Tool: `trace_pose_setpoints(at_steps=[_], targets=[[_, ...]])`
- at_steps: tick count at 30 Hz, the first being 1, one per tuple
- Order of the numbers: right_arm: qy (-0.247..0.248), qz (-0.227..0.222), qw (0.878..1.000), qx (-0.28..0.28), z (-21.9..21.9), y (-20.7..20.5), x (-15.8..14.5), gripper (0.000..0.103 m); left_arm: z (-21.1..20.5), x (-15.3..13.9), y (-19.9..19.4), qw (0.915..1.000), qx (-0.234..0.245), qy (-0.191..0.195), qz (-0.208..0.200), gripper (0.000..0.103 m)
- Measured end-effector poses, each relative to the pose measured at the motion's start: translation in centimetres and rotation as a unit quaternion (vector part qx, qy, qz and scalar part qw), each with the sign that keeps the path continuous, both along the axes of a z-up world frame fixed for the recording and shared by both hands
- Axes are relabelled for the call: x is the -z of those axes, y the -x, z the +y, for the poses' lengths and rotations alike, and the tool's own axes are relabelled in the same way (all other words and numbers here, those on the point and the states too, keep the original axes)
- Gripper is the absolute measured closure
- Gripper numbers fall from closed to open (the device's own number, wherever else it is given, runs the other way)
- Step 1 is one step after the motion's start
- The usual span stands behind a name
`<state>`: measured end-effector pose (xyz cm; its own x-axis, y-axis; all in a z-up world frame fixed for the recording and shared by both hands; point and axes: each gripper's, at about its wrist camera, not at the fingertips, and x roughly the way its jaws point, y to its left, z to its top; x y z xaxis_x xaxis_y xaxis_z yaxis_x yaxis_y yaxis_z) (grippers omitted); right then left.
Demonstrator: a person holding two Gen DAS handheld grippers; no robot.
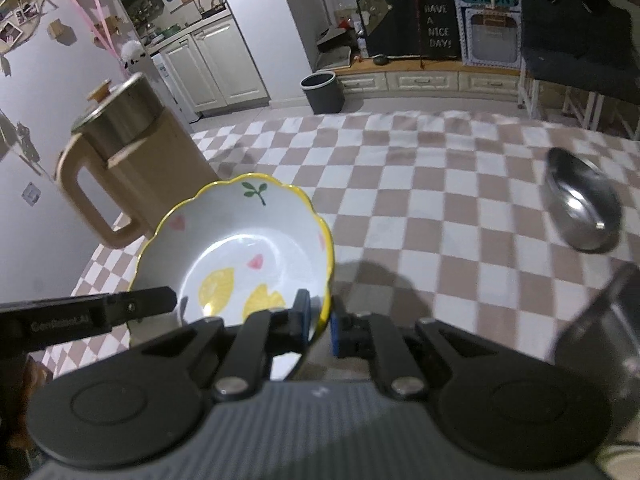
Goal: Organize plates and bowls
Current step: 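Lift the lemon-print bowl with both tools and carry it toward the cream bowl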
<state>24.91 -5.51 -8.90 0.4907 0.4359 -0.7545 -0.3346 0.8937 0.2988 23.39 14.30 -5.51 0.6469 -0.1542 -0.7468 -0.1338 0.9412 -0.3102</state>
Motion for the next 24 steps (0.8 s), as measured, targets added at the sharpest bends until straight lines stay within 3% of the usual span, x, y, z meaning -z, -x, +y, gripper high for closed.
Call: trace_pose_setpoints(at_steps=[15, 24], targets=[[0.009, -0.025, 0.999, 0.045, -8.8, 7.1, -3.5, 0.091, -8.4, -3.0, 4.1, 0.9977, 0.059, 0.010, -0.033, 0.093], [0.002, -0.032, 0.995, 0.091, -14.3, 10.6, -3.8, 0.091, -13.7, -3.9, 5.2, 0.9932, 0.107, 0.008, -0.045, 0.093]])
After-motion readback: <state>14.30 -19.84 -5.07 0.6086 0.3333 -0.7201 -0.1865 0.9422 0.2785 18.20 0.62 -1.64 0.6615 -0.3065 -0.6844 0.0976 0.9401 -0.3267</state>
